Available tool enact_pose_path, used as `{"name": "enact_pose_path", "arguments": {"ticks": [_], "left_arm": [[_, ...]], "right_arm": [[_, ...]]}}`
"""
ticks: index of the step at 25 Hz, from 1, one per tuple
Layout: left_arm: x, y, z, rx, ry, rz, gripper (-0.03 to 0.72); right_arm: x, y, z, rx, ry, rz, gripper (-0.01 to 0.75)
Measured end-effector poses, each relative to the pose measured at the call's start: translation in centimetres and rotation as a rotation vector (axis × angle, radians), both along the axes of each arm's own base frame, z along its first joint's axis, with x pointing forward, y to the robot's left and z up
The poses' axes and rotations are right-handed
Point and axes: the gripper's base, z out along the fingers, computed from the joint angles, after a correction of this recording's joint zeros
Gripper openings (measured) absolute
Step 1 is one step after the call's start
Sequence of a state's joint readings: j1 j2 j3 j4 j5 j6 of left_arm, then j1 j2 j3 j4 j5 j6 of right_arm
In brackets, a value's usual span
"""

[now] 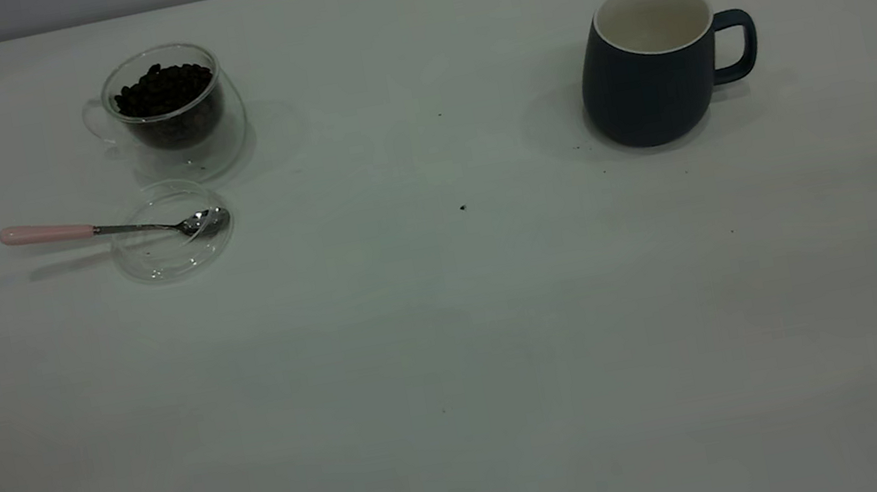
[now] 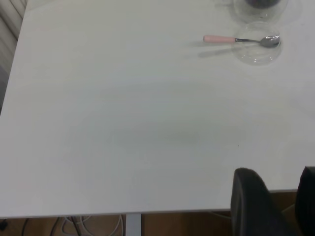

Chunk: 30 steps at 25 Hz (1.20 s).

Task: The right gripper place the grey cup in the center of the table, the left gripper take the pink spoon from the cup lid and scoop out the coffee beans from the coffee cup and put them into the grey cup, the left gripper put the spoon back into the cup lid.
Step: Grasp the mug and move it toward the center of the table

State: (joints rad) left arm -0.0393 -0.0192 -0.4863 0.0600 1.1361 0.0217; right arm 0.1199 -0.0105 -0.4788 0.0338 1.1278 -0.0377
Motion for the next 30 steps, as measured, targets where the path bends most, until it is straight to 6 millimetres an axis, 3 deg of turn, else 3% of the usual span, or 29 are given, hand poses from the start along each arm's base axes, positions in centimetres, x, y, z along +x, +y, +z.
{"name": "enact_pose_path", "arguments": {"ticks": [4,10,13,18,24,27,30], "left_arm": [[0.0,0.0,0.0,0.0,0.0,0.0,0.282],[0.0,0.0,0.0,0.0,0.0,0.0,0.282],[0.0,0.0,0.0,0.0,0.0,0.0,0.282],[0.0,0.0,0.0,-0.001,0.0,0.001,0.282],[0.0,0.0,0.0,-0.001,0.0,0.001,0.282],[0.0,0.0,0.0,-0.001,0.0,0.001,0.282],[0.0,0.0,0.0,-0.001,0.0,0.001,0.282]], "right_arm": [[1.0,0.1,0.0,-0.011,0.069,0.031,0.363],[6.2,0.9,1.0,-0.053,0.188,0.049,0.543],[10.1,1.5,1.0,-0.084,0.193,0.07,0.586],[16.8,2.8,-0.5,-0.188,0.229,0.168,0.587],[24.7,5.6,-1.0,-0.293,0.292,0.313,0.587],[28.7,6.6,-2.1,-0.351,0.361,0.371,0.587],[32.7,6.9,-4.8,-0.423,0.461,0.43,0.587]]}}
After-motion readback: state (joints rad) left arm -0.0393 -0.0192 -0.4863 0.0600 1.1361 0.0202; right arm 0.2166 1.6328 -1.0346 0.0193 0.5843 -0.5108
